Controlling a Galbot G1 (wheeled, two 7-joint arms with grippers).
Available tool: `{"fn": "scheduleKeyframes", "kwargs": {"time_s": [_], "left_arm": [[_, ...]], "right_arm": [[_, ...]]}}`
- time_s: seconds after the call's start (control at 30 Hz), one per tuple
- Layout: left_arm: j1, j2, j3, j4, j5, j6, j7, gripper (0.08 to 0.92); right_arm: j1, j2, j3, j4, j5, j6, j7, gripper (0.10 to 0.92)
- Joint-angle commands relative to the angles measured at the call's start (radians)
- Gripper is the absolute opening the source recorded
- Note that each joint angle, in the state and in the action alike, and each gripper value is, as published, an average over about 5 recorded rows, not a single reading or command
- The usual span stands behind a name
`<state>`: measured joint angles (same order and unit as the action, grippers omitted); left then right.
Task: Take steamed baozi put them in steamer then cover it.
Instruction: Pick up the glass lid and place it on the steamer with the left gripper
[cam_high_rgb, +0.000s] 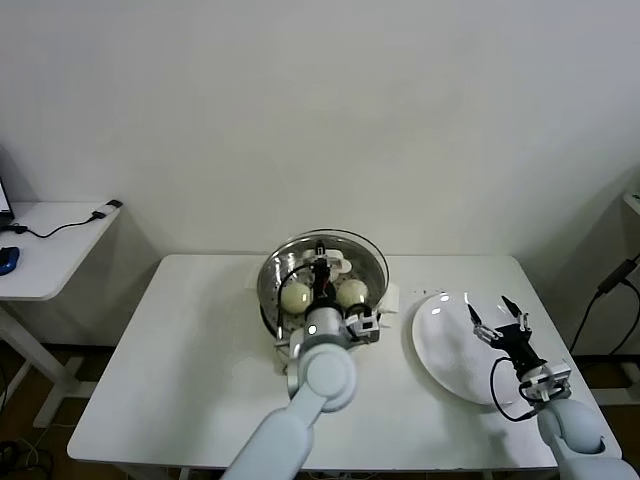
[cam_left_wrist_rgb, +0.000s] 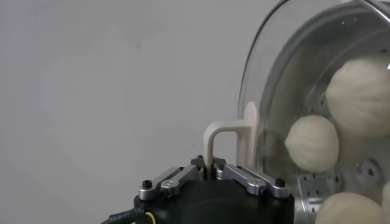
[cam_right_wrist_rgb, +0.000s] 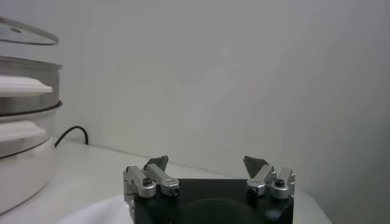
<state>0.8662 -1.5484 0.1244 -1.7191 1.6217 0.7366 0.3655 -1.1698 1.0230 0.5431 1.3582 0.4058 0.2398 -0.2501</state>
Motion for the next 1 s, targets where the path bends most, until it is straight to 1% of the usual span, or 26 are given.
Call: {"fn": "scheduleKeyframes", "kwargs": {"time_s": [0.03,0.27,0.5,1.0], "left_arm": [[-0.010,-0.035,-0.007,0.075,0.007,0.049,-0.020,0.147],[-0.006,-0.023,-0.008,0.086,-0.007,0.049,-0.035,0.147],[-0.019,-0.021,-0.010,0.100,-0.018,0.049,-0.054,0.147],[-0.002,-0.019,-0.017,0.111,-0.025,0.049,-0.075,0.147]], "right_arm": [[0.002,0.003,0.005,-0.004,-0.002,0.001,-0.002,0.823],[0.004,0.008,0.004,-0.006,-0.008,0.002,-0.003,0.823],[0.001,0.007,0.008,-0.004,-0.010,0.003,-0.005,0.823],[0.000,0.015,0.015,-0.011,-0.015,0.007,-0.013,0.823]]}}
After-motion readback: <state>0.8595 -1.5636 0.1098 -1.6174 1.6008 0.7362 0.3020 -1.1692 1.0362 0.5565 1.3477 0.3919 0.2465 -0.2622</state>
